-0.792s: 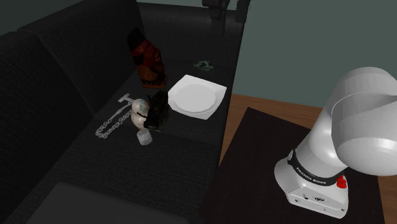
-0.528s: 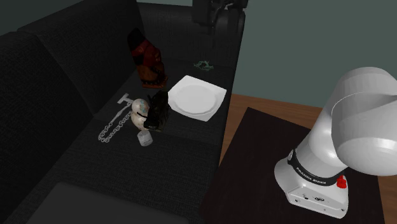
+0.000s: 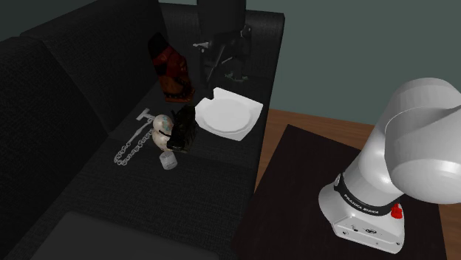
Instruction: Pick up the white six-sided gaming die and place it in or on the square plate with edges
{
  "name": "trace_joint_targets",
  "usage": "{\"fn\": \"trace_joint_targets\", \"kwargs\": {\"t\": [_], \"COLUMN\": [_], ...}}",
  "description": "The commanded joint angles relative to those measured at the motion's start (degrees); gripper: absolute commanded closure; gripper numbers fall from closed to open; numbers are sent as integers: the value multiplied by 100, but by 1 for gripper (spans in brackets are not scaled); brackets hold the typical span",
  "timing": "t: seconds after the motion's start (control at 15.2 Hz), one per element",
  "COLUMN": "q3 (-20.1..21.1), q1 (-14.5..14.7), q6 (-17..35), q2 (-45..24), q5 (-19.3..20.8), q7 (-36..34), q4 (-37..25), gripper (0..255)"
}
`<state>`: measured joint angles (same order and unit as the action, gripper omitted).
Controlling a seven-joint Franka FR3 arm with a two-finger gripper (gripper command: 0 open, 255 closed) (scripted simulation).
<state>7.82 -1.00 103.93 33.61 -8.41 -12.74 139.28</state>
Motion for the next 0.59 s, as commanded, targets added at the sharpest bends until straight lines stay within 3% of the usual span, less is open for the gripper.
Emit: {"fn": "trace_joint_targets", "kwargs": {"t": [0.0, 0.53], "q3": [113, 519], "q1": [-12, -109], "q6": [433, 2056], "q2": [-301, -1786], "q5": [-13, 140], "q7": [-125, -690], "q4": [88, 125], "gripper": [0, 0]}}
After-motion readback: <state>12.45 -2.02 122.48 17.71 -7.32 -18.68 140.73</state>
